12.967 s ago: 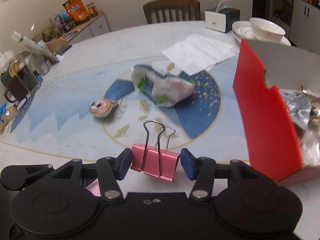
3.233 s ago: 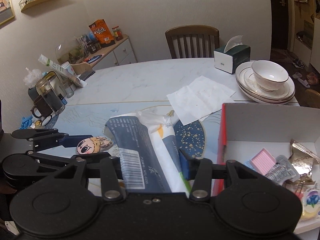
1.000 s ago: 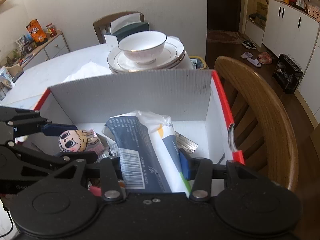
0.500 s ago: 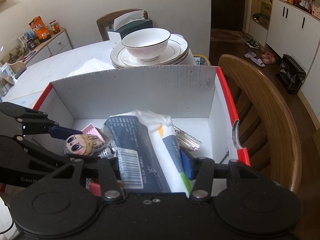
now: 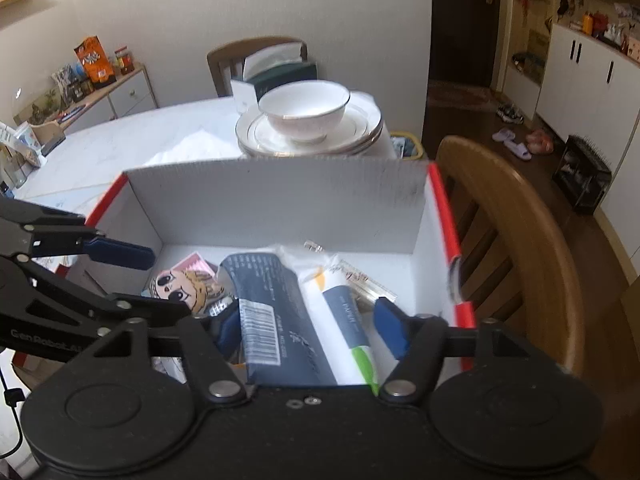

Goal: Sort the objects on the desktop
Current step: 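Open right tool to drop wipes pack while left tool releases cartoon-face pouch in box, then withdraw both open tools up from the shoebox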

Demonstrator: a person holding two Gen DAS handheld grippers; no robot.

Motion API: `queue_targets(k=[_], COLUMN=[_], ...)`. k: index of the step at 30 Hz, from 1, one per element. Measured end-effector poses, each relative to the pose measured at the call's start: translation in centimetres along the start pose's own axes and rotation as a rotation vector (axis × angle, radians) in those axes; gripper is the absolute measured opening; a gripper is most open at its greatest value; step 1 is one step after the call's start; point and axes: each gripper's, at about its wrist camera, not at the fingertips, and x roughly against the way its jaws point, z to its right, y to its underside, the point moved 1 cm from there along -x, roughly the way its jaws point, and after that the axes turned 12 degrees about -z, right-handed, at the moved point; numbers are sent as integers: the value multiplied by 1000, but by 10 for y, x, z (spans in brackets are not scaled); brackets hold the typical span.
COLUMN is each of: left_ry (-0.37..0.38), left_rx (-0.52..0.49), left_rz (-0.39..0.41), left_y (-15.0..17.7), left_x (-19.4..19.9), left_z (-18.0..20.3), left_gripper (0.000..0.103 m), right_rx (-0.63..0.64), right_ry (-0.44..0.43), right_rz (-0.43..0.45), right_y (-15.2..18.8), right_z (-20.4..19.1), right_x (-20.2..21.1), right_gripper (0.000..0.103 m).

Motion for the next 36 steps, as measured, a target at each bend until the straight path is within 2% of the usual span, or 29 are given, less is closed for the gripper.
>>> queue_targets(k=[7, 15, 18, 25, 36], left_ry=[-4, -17, -10, -8, -45], left_rx=[44, 69, 70, 76, 103], left_rz=[42, 103, 127, 162, 210], left_y=[13, 28, 34, 46, 66], left_x=[19, 43, 54, 71, 87], left_z=[-3, 0, 3, 9, 8], left_gripper=[69, 69, 74, 75, 86], right_rx=[3, 38, 53, 54, 66], right_ry=[-19, -63, -75, -87, -85], right_rz=[41, 79, 99, 128, 184], right_y=[4, 13, 16, 24, 44], right_z=[1, -17, -23, -32, -43], right_x=[24, 44, 51, 63, 82], right_gripper=[73, 76, 76, 78, 88])
